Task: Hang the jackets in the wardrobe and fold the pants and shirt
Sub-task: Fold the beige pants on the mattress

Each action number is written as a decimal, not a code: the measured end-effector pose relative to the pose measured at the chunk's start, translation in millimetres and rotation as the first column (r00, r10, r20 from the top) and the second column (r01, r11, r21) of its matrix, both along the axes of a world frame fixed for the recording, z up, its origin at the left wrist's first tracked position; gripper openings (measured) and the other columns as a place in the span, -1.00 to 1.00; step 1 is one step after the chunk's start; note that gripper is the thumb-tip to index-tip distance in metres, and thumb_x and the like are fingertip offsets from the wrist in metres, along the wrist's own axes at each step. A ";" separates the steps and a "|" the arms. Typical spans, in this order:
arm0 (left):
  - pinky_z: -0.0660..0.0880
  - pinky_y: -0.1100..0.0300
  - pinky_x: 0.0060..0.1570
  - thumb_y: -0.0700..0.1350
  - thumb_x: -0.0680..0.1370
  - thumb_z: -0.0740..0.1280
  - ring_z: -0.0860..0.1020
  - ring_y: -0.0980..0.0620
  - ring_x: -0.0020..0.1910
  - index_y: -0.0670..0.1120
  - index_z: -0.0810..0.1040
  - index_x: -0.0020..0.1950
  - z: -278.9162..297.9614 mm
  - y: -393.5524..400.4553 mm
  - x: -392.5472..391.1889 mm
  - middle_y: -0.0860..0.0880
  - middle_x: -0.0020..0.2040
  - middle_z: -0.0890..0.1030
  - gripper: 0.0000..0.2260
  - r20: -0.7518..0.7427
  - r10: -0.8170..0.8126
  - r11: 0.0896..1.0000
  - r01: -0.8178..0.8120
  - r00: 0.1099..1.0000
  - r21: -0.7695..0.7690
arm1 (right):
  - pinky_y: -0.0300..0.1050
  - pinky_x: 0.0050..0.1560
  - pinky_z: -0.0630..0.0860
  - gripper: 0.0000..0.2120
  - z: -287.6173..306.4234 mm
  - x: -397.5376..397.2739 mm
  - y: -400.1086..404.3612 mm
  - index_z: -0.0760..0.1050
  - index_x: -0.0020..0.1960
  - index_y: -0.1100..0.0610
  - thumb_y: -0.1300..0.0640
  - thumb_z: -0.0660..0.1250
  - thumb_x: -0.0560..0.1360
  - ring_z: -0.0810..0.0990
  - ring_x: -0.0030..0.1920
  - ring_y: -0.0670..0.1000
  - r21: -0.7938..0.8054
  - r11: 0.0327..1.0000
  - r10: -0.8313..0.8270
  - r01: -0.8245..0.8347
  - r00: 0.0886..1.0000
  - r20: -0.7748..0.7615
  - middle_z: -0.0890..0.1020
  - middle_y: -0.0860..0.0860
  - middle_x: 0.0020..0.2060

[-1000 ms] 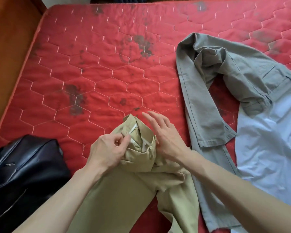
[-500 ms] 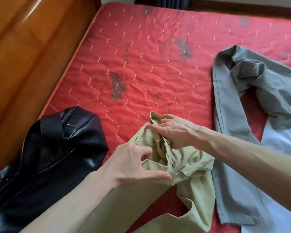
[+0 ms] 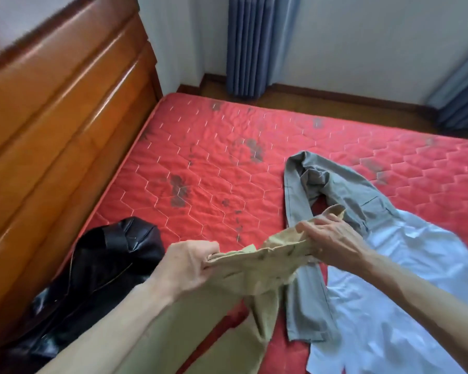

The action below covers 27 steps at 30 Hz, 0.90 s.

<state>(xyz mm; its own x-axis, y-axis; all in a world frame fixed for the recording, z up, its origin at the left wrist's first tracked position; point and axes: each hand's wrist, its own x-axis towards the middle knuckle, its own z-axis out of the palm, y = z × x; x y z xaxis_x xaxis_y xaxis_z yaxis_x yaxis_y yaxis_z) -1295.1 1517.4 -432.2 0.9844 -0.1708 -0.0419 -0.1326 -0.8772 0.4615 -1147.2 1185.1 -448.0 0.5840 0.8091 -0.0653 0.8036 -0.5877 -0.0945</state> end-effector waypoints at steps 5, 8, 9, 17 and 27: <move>0.55 0.02 -0.41 0.16 0.55 0.31 0.60 -0.08 -0.34 -0.10 0.66 -0.18 110.6 -7.9 -14.1 0.04 -0.28 0.59 -0.64 0.219 -0.045 0.997 0.057 0.975 -0.045 | 0.06 0.56 0.24 -0.59 95.2 -56.5 -52.2 0.56 0.09 0.09 0.22 0.56 0.27 0.60 -0.06 0.07 0.253 0.964 -0.136 0.079 0.967 0.216 0.61 -0.04 -0.28; 0.56 0.04 -0.46 0.06 0.54 0.32 0.61 0.00 -0.34 -0.06 0.71 -0.16 173.1 -20.1 -22.7 0.08 -0.27 0.60 -0.74 0.357 -0.098 0.993 0.115 0.929 -0.027 | 0.29 0.61 0.10 -0.75 143.9 -95.1 -79.2 0.59 0.02 0.12 0.21 0.52 0.36 0.65 0.01 0.03 0.266 0.960 -0.161 0.087 0.950 0.269 0.66 -0.07 -0.24; 0.56 0.03 -0.46 0.02 0.54 0.32 0.62 0.00 -0.33 -0.06 0.72 -0.15 193.1 -27.5 -24.7 0.08 -0.26 0.60 -0.76 0.399 -0.100 0.993 0.119 0.912 -0.024 | 0.27 0.60 0.16 -0.65 159.2 -107.2 -85.4 0.57 0.09 0.09 0.19 0.54 0.34 0.68 -0.01 0.02 0.256 0.959 -0.180 0.124 0.961 0.209 0.68 -0.10 -0.21; 0.59 -0.01 -0.40 -0.29 0.46 0.47 0.62 -0.06 -0.31 -0.16 0.76 -0.11 312.8 -101.0 -35.7 -0.01 -0.28 0.64 -0.92 0.617 -0.139 0.981 0.193 0.774 -0.021 | -0.24 -0.08 0.48 -0.13 236.0 -183.8 -157.4 0.11 0.46 -0.43 -0.26 0.46 0.26 0.61 0.02 -0.14 0.371 0.714 -0.483 0.593 0.802 -0.352 0.53 -0.38 0.12; 0.62 0.00 -0.21 -0.27 0.43 0.56 0.62 0.12 -0.24 -0.08 0.77 -0.05 372.2 -175.6 -51.7 0.14 -0.17 0.65 -0.85 0.425 -0.162 0.974 0.213 0.890 -0.076 | -0.07 -0.30 0.44 -0.81 286.6 -162.9 -270.6 0.59 -0.20 -0.02 -0.03 0.57 0.44 0.59 -0.29 -0.07 0.178 0.707 -0.665 0.685 0.729 -0.165 0.62 -0.12 -0.35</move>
<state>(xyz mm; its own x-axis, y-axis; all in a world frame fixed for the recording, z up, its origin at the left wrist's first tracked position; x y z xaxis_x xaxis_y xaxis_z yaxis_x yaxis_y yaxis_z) -1346.8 1341.8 -60.0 0.8570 -0.3321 0.3940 -0.4905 -0.7600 0.4264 -1310.1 914.4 -161.4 0.9798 0.1995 -0.0155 0.1834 -0.9263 -0.3290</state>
